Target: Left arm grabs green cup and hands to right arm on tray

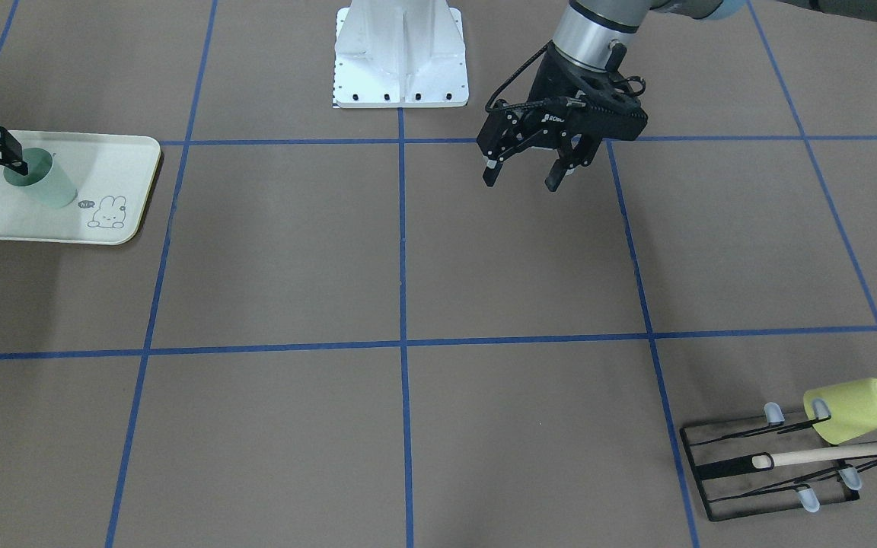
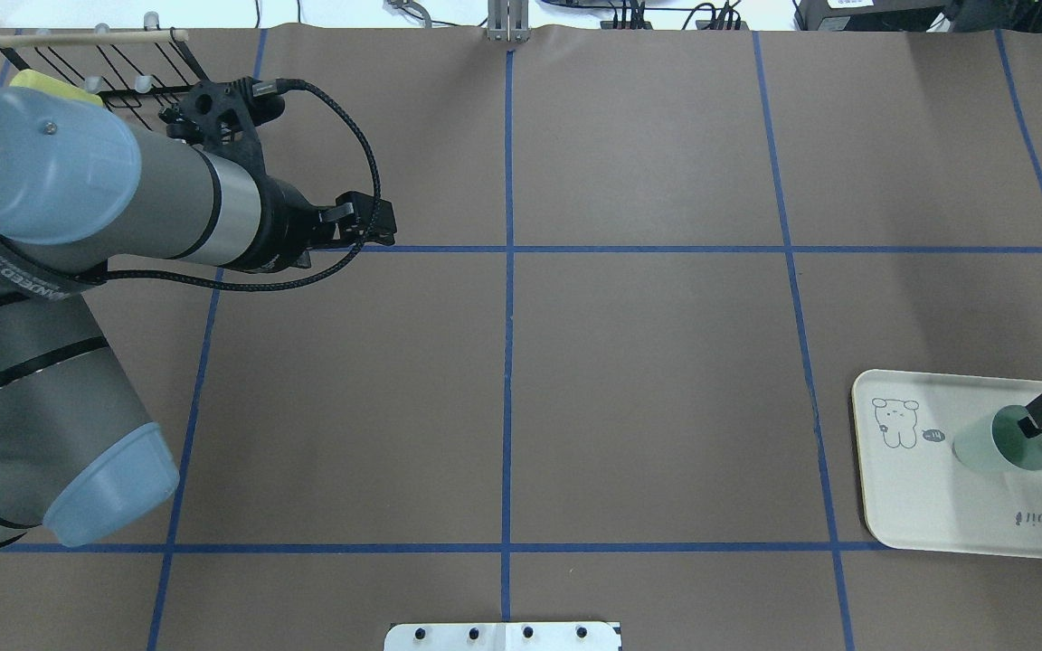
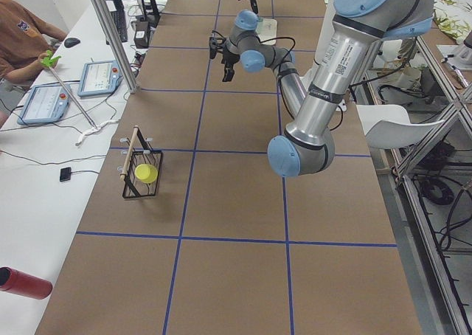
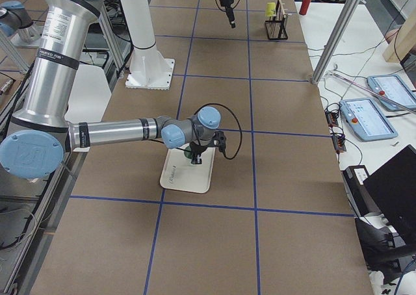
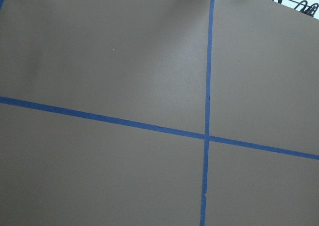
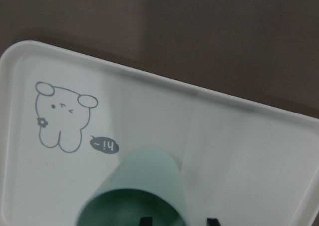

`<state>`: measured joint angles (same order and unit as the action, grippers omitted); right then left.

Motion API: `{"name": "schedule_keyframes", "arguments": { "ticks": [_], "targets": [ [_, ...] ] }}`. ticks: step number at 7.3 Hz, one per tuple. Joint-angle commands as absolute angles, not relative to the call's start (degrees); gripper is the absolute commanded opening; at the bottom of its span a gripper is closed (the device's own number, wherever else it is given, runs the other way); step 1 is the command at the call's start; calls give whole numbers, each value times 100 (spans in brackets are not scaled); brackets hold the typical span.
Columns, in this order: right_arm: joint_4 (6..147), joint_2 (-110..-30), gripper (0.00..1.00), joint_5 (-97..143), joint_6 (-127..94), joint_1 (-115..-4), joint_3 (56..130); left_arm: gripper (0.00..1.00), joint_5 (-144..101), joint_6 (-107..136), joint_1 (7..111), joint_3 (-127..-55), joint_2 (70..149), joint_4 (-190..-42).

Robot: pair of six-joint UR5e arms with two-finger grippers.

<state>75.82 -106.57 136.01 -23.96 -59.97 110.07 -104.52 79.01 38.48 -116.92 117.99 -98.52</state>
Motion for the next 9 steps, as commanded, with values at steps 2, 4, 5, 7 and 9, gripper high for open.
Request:
{"name": "schedule_keyframes", "arguments": {
  "ticks": [2,4,5,7,9],
  "targets": [
    [7541,-10635,100,13588,-1972,-7203,11250,100,-10607,7361,4121,-11847,11332,-9835],
    [7532,-10486,100,13448,-1811,-7776,11215,100,-10800,6115,4568,-12302,10227,-9844],
    [7541,-10477,100,13430,-1811,-7944,11197,100,-11037,5499,4944,-12348,9813,-9844],
    [7576,-10354,100,13211,-1811,-7989,11162,100,-11616,3422,5935,-12279,8803,-9844],
    [7585,-10275,100,13210,-1811,-8094,11040,100,-12939,1224,7611,-11571,8308,-9835]
  ]
}}
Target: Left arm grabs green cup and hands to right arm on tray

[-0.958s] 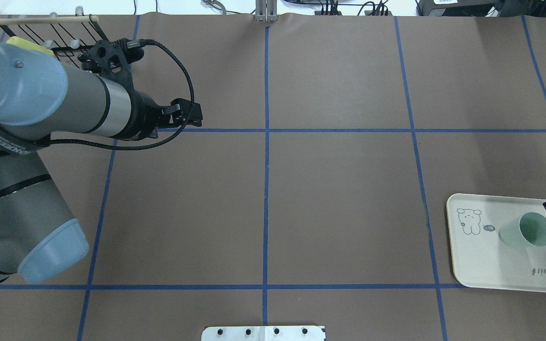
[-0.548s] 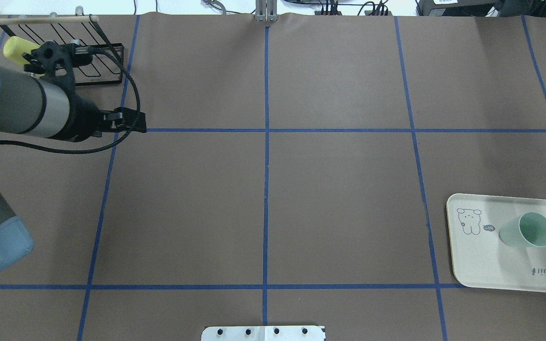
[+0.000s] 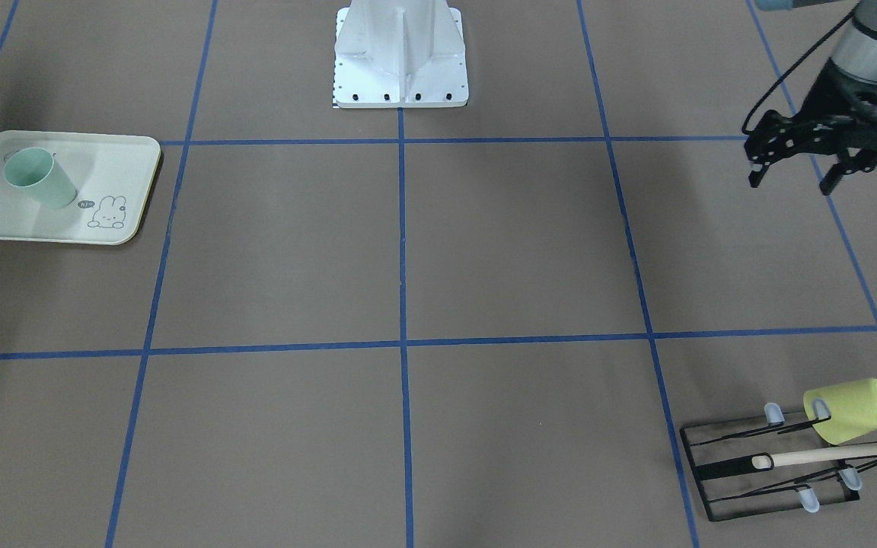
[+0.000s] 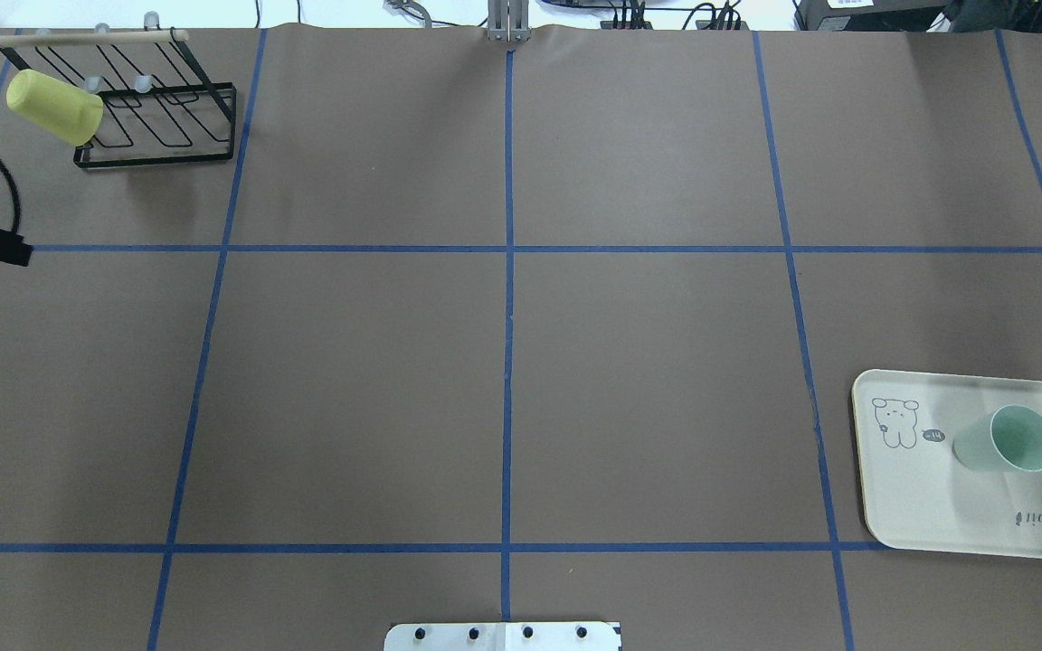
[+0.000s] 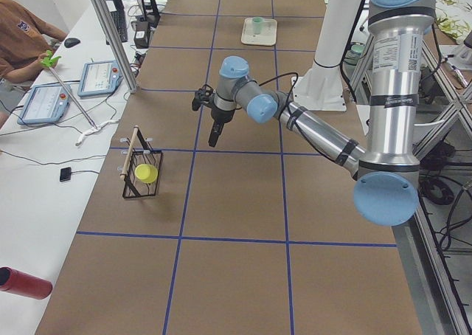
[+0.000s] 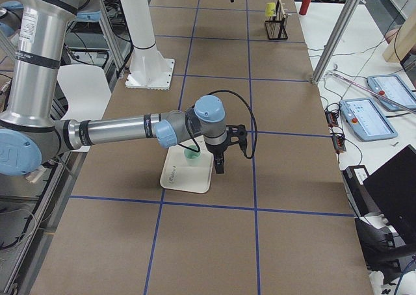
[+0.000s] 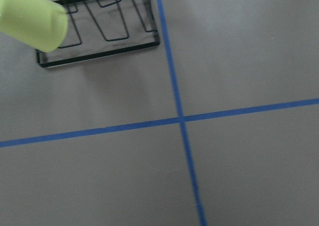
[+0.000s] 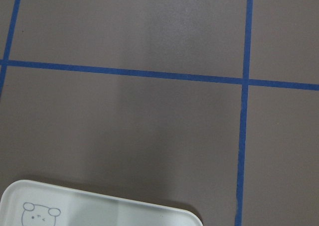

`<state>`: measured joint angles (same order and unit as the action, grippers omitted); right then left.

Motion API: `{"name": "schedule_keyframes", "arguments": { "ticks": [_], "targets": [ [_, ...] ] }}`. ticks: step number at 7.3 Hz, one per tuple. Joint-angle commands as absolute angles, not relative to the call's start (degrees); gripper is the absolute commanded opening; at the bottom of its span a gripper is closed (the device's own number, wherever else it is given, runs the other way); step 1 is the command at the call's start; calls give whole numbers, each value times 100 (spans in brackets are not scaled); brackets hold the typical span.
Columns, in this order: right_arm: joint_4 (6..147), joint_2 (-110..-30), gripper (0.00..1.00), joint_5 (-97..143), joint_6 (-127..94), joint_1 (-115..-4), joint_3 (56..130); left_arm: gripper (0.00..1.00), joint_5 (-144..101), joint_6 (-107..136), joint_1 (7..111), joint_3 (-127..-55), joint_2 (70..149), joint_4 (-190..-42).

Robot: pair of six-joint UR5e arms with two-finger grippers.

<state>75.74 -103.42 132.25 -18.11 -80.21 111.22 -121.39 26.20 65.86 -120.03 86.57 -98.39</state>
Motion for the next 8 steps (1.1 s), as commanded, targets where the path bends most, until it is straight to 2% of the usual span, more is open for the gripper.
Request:
{"name": "schedule_keyframes", "arguments": {
  "ticks": [1,2,3,8],
  "targets": [
    [7576,-10248,100,13227,-1811,-8095,10926,100,-13477,212,8386,-10923,8236,-9835],
    [7594,-10222,100,13254,-1811,-8112,10907,100,-13761,-76,8724,-10403,8244,-9844],
    [7620,-10222,100,13280,-1819,-8208,10864,100,-13764,-79,8736,-10206,8244,-9835],
    [7944,-10117,100,13236,-1863,-8209,10837,100,-13720,-27,8754,-10300,8315,-9369]
  ]
}}
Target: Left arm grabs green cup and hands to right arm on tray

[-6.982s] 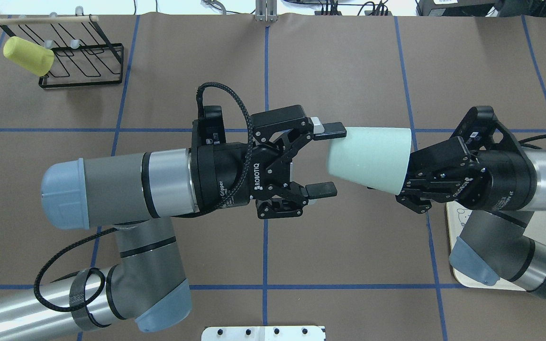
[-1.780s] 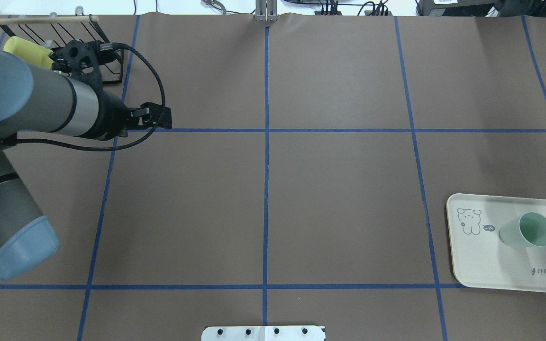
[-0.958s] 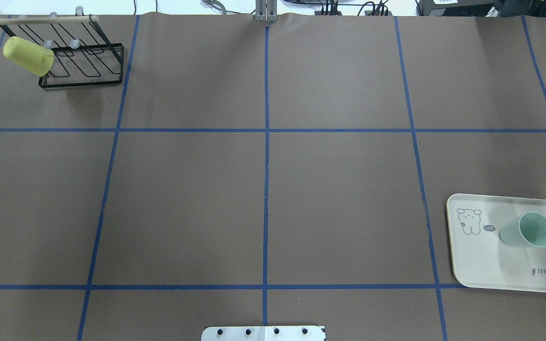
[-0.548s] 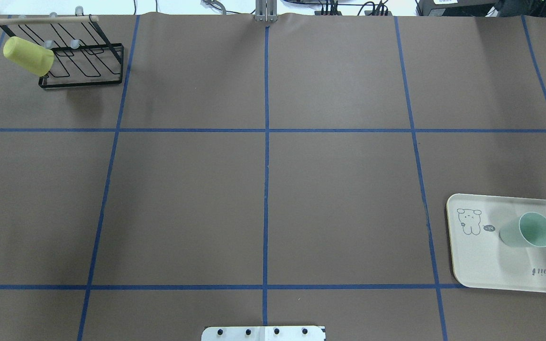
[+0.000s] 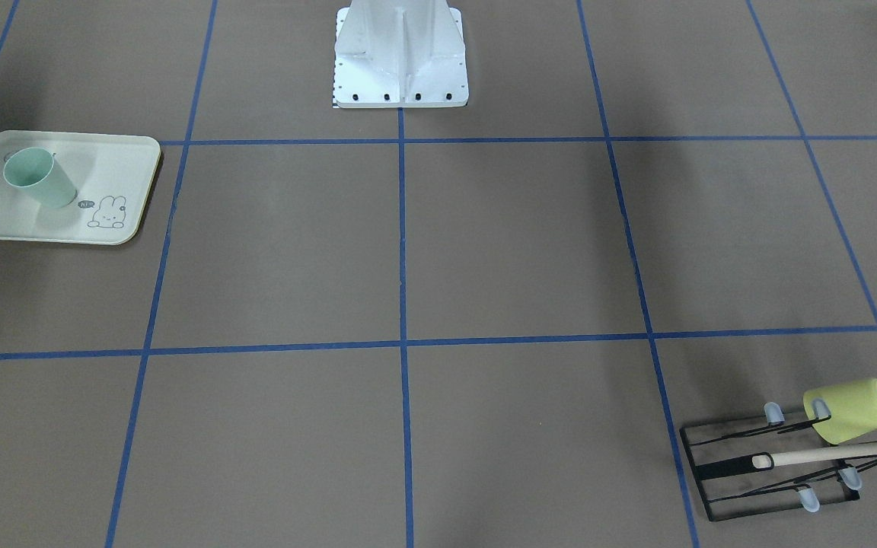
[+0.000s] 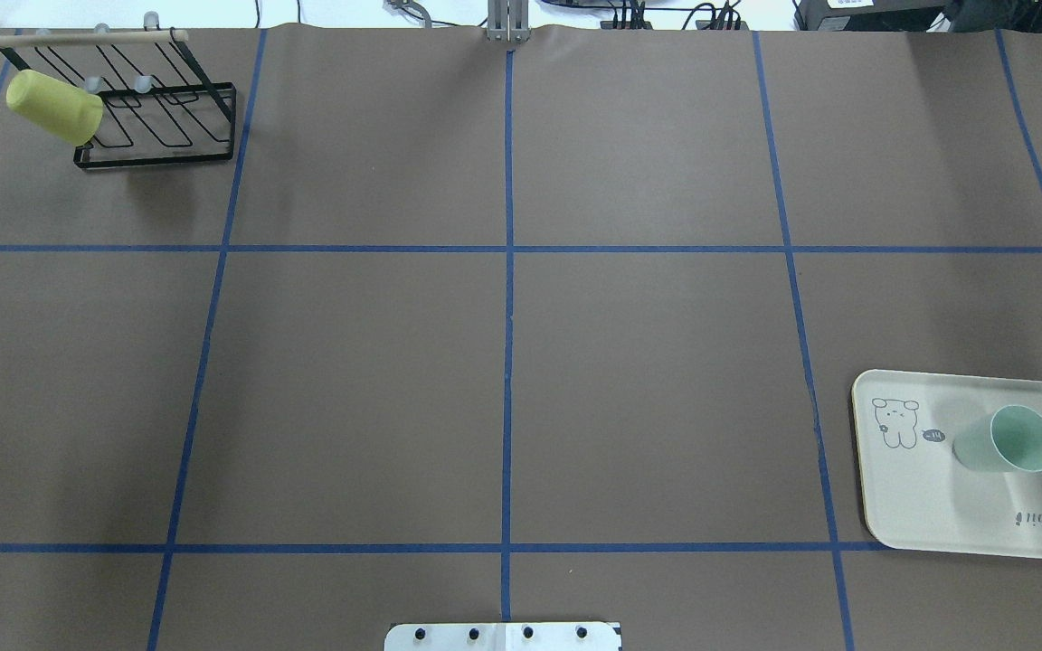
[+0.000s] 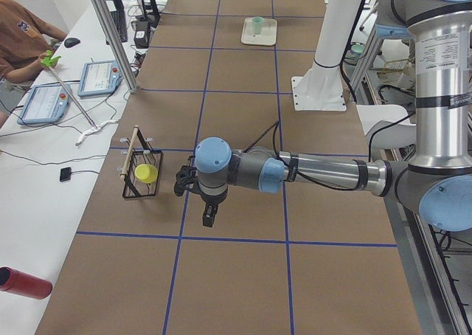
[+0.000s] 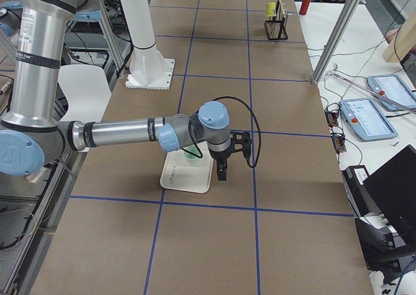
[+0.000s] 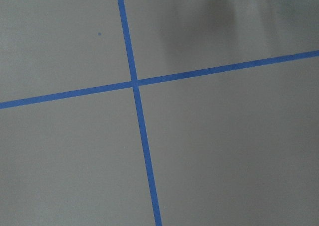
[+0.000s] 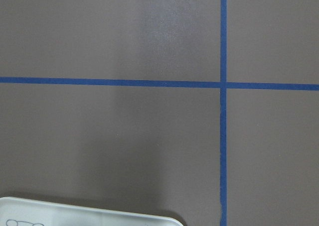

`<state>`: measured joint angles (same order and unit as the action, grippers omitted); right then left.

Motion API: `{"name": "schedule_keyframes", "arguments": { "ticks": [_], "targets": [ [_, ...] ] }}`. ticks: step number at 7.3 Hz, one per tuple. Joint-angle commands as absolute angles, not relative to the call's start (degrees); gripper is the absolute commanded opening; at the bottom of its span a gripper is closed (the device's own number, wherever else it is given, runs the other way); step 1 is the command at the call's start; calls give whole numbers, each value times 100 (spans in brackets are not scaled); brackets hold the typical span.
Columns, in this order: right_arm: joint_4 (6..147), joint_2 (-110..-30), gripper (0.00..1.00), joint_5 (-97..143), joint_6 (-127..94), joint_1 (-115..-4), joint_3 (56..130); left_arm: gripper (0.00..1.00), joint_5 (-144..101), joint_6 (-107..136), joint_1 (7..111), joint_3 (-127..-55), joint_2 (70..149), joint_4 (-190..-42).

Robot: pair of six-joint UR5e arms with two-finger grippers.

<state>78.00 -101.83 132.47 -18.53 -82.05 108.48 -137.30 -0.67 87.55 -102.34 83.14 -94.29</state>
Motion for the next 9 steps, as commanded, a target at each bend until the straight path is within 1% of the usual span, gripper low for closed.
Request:
{"name": "schedule_keyframes", "arguments": {
  "ticks": [1,3,5,6,9],
  "targets": [
    [8111,-10012,100,13210,-1863,-8209,10811,100,-13720,-9,8754,-10301,8323,-9369],
    [8332,-9730,100,13210,-1802,-8209,10539,100,-13694,9,8745,-10380,8445,-9046],
    [8341,-9686,100,13219,-1802,-8209,10503,100,-13641,-9,8745,-10660,8403,-8642],
    [8350,-9694,100,13236,-1802,-8209,10520,100,-13249,-78,8745,-10739,8341,-8648],
    [8358,-9764,100,13236,-1802,-8209,10520,100,-13192,-26,8736,-10898,8350,-8605]
  ]
}}
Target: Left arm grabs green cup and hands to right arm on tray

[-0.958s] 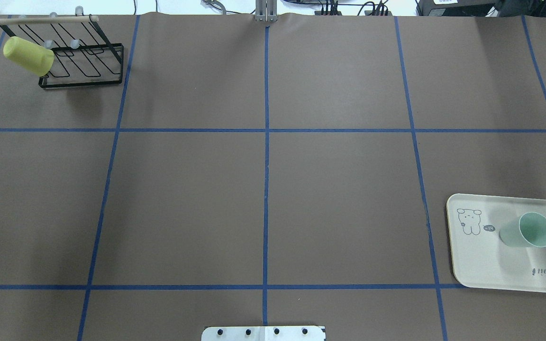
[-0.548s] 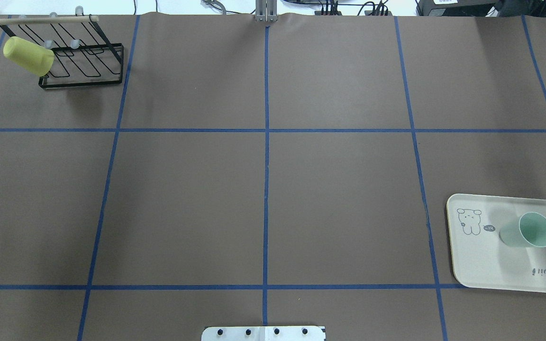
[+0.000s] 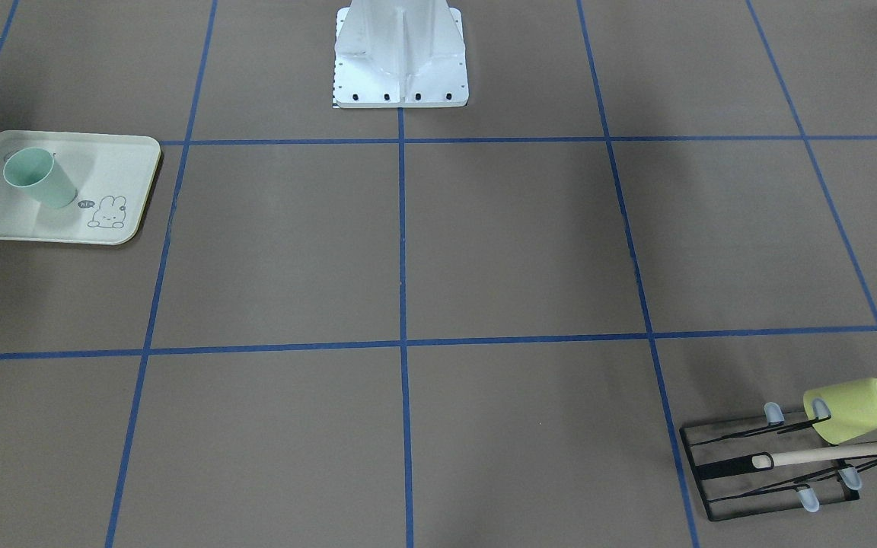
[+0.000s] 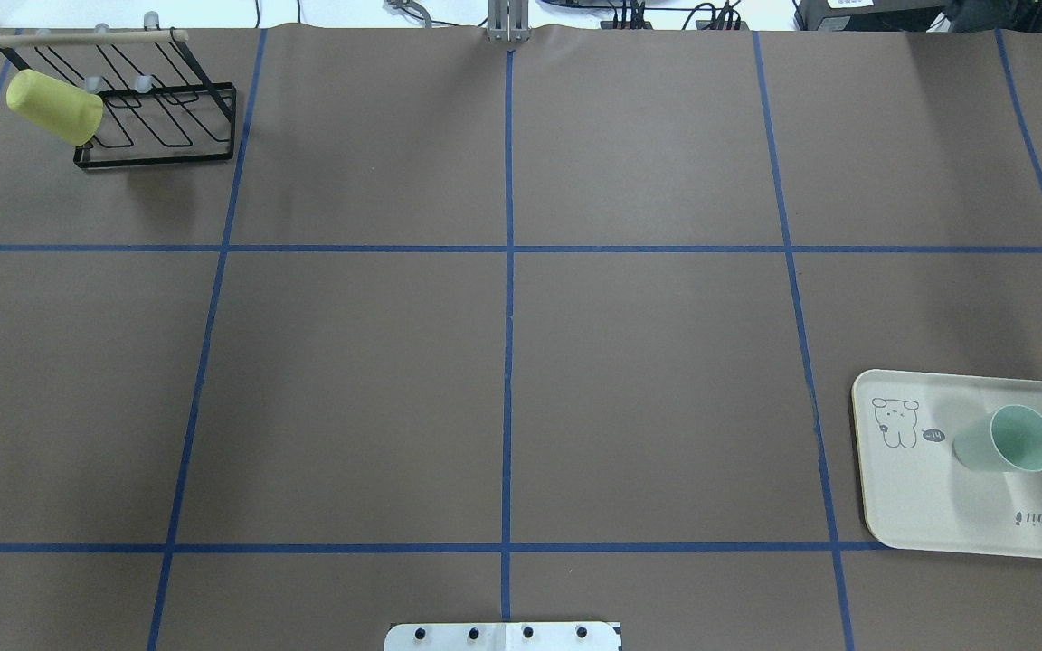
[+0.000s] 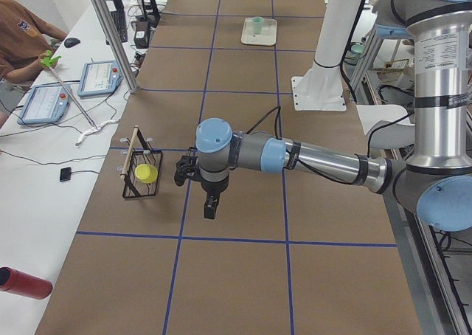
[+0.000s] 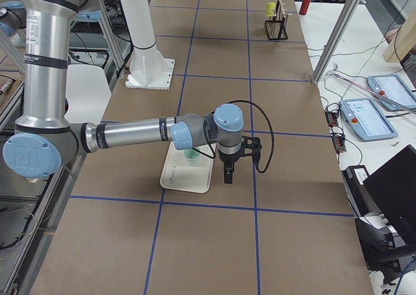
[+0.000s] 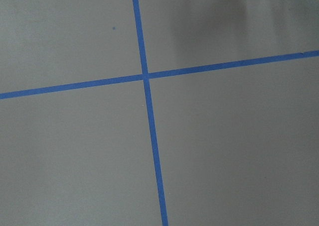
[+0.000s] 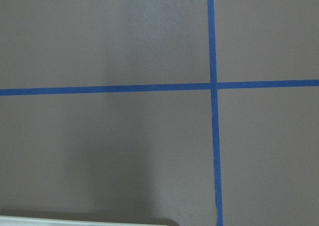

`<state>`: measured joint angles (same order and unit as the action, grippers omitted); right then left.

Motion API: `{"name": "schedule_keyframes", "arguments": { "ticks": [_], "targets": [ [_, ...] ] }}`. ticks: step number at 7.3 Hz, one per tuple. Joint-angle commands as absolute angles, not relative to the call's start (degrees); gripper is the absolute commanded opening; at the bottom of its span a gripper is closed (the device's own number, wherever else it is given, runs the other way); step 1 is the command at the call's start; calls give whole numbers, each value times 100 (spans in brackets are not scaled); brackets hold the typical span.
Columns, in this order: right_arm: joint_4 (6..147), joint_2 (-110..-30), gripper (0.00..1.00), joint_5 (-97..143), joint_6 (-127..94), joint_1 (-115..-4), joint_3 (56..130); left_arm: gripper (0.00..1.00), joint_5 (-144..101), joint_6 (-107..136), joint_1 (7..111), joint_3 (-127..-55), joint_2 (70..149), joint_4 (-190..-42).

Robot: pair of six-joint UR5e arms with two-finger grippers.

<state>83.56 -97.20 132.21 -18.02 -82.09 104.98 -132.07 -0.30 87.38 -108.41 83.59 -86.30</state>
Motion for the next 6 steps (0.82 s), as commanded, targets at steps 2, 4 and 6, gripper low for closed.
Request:
{"name": "schedule_keyframes", "arguments": {
  "ticks": [2,4,6],
  "targets": [
    [8376,-9764,100,13210,-1802,-8156,10538,100,-13227,-62,8736,-11056,8034,-8605],
    [8358,-9853,100,13210,-1810,-8200,10687,100,-13228,-18,8728,-11013,8068,-8674],
    [8350,-9738,100,13201,-1811,-8183,10679,100,-13228,-44,8728,-11013,8077,-8675]
  ]
}}
